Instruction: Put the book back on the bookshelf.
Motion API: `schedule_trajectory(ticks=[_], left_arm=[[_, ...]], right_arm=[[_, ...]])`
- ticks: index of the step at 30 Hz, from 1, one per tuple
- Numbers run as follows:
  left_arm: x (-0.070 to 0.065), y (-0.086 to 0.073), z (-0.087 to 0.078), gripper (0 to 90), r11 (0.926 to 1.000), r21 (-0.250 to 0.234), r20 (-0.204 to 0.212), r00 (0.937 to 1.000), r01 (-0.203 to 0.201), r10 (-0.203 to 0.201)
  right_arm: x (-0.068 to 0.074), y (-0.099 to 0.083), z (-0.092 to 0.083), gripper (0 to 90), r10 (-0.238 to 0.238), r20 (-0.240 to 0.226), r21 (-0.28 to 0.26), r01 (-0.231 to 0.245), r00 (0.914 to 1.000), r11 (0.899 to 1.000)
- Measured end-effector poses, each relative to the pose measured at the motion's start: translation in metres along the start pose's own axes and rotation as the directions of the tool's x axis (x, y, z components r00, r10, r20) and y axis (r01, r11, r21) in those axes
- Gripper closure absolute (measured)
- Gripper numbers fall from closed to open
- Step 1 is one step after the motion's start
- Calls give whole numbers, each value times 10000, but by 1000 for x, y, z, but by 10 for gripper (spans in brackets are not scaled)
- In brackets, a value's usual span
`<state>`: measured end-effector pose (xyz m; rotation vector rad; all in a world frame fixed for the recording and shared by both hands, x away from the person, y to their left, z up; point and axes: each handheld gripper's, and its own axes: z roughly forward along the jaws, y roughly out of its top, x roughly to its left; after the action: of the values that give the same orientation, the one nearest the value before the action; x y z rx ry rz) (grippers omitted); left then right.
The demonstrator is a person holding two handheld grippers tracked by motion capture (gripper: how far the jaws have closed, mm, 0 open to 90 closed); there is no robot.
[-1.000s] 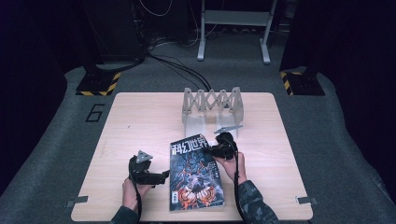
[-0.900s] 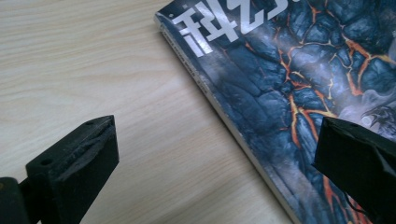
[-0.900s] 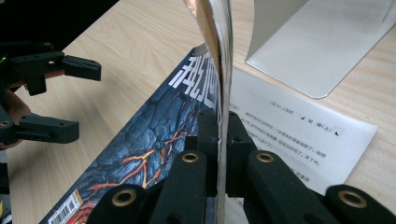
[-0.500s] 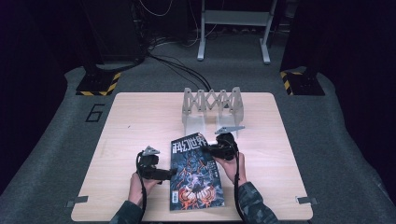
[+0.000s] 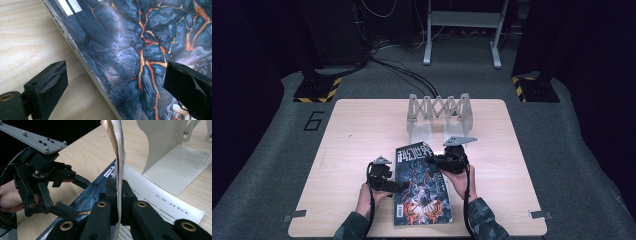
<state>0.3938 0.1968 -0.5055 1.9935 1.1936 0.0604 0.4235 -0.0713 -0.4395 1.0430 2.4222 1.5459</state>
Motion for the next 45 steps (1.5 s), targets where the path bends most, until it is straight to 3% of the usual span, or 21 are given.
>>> schedule_trajectory(ticks=[6, 8, 11, 13, 14, 19, 25, 28, 30, 32, 33, 34, 35, 43, 44, 45], left_arm=[[-1, 1, 3, 85, 9997, 64, 222, 9995, -219, 218], [-2, 1, 3, 149, 9995, 22, 327, 9989, -322, 322], [-2, 1, 3, 233, 9991, 225, -198, 9992, -347, 352], [-1, 0, 4, 300, 9995, 276, -262, 9995, -168, 175], [1, -1, 4, 316, 9984, 453, -247, 9990, -352, 364], [-1, -1, 5, 380, 9980, 544, -542, 9979, -323, 353], [-2, -2, 5, 481, 9979, 513, -824, 9956, -403, 444], [-3, -3, 5, 496, 9978, 467, -982, 9939, -460, 504], [-5, -3, 6, 501, 9972, 500, -1130, 9917, -562, 616], [-5, -3, 6, 504, 9972, 492, -1138, 9916, -555, 608], [-4, -3, 6, 508, 9975, 469, -1120, 9921, -523, 573], [-4, -3, 6, 509, 9975, 469, -1120, 9921, -523, 573], [-4, -3, 6, 510, 9975, 471, -1123, 9920, -523, 573], [0, -1, 3, 514, 9982, 510, -820, 9959, -330, 371], [2, -1, 3, 514, 9983, 501, -589, 9978, -286, 316], [6, -2, 3, 496, 9989, 446, -235, 9996, 141, -131]], right_arm=[[5, 2, -4, 886, -184, -29, -197, 184, 9998, 9996], [4, 1, -3, 886, -134, -59, -207, 132, 9999, 9997], [-1, -3, 1, 886, 44, -91, -175, -45, 9999, 9998], [-4, -5, 4, 886, 155, -33, -84, -155, 9999, 9998], [-5, -7, 6, 886, 191, 13, -36, -191, 9998, 9998], [-13, -13, 15, 884, 495, 271, 489, -508, 9984, 9975], [-24, -21, 25, 879, 974, 659, 1131, -1044, 9931, 9881], [-28, -23, 26, 867, 1200, 747, 1190, -1283, 9900, 9846], [-32, -27, 27, 817, 1430, 1156, 1481, -1595, 9829, 9760], [-35, -29, 26, 784, 1395, 1767, 1865, -1723, 9743, 9672], [-36, -31, 25, 755, 1471, 1883, 2088, -1859, 9710, 9601], [-36, -31, 25, 755, 1471, 1883, 2088, -1859, 9710, 9601], [-38, -34, 22, 725, 1587, 2140, 2259, -2069, 9639, 9519], [-39, -46, 21, 692, 1402, 2308, 2858, -2048, 9629, 9362], [-39, -48, 22, 693, 1354, 2338, 2871, -2014, 9628, 9365], [-41, -49, 23, 698, 1327, 2226, 2710, -1921, 9658, 9432]])
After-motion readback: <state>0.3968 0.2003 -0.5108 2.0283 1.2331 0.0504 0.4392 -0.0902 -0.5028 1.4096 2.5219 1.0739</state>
